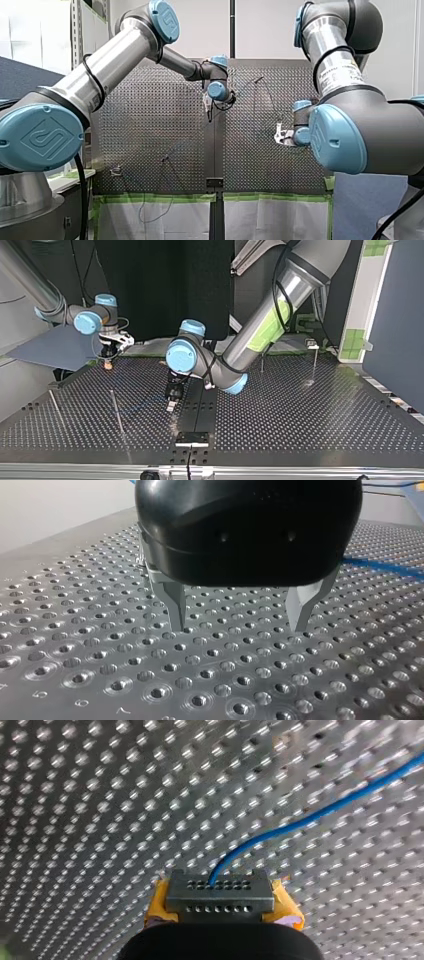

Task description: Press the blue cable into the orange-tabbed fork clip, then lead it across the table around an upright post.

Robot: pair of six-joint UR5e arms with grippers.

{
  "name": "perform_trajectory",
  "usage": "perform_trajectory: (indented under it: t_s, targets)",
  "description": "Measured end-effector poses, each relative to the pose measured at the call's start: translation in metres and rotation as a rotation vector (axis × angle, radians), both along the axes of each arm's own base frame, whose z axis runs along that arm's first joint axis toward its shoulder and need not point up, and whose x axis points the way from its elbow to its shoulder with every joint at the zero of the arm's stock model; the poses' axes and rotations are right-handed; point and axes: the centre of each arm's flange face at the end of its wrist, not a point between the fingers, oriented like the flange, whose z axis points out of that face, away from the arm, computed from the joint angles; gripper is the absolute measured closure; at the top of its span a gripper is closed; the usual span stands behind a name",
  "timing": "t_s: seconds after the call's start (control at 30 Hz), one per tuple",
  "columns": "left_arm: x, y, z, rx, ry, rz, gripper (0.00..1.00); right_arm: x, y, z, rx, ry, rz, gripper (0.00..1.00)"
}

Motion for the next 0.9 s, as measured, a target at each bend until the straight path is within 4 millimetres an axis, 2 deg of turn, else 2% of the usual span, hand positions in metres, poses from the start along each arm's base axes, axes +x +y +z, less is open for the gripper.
perform_trajectory:
  t_s: [0.2,0.53,0.9]
  targets:
    - [-0.001,-0.001,0.0,0.002,0.001,0.014,0.0,-0.018,-0.004,-0.029,0.018,0.009,-0.023,1.0]
    - [-0.006,-0.002,-0.001,0.003,0.006,0.047,0.0,-0.046,-0.014,-0.044,0.016,0.006,-0.05,1.0]
    - [-0.007,-0.002,-0.002,0.007,0.013,0.047,0.0,-0.074,-0.015,-0.1,0.062,-0.004,-0.093,1.0]
